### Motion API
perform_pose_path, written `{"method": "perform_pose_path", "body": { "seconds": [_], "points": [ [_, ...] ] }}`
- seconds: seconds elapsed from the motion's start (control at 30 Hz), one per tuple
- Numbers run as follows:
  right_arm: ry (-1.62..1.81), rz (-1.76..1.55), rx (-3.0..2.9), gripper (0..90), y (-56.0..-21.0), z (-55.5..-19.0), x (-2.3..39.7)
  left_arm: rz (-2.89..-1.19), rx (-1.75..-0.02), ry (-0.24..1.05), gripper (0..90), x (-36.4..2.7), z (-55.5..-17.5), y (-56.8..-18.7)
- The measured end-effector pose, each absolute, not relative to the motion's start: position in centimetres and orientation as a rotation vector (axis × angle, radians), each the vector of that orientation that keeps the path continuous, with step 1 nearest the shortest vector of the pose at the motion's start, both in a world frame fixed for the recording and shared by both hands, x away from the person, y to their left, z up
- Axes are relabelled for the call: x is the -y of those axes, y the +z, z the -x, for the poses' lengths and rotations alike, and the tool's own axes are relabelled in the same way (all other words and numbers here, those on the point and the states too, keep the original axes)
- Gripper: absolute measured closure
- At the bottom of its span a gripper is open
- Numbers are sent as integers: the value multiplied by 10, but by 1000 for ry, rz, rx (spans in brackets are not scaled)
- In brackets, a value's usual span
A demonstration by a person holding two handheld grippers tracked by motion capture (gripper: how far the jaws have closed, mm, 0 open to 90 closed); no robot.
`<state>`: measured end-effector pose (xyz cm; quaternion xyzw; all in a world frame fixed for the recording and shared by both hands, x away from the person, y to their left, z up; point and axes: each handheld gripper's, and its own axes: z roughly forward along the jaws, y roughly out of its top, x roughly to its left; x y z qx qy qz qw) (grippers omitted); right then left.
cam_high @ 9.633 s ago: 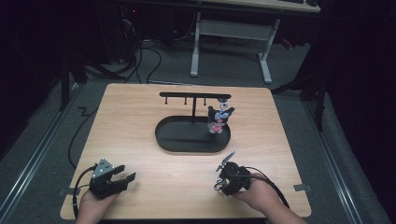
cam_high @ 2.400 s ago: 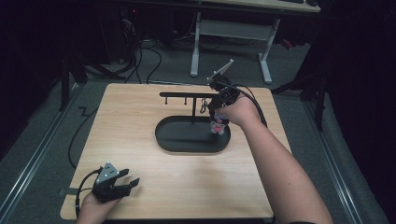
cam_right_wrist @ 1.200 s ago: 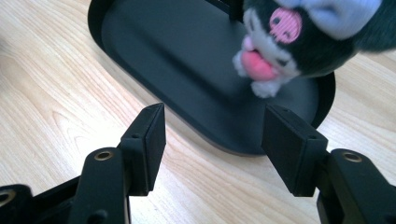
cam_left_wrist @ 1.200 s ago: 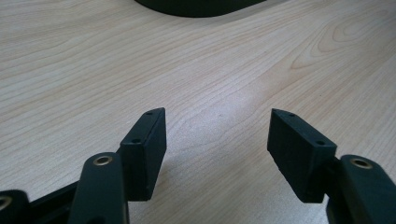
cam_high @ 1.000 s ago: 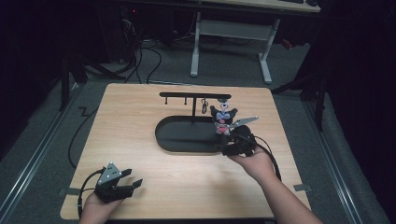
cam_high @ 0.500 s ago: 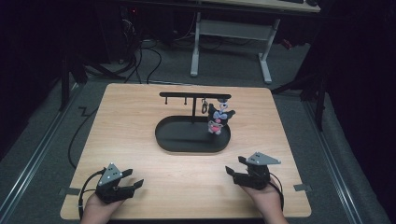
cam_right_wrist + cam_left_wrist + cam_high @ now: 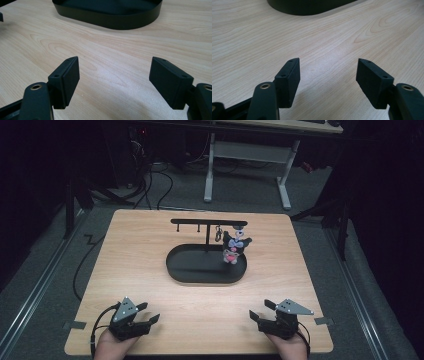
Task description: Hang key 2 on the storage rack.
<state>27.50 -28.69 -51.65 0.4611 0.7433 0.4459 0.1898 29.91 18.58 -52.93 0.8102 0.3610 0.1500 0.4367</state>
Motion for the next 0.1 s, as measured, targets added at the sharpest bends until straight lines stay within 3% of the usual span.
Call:
{"method": "perform_pose_path", "body": {
  "seconds": [0.1],
  "points": [
    [1270, -1289, -2074, 239, -516, -276, 288, -2015, -896, 379, 353, -183, -298, -529]
  ]
}}
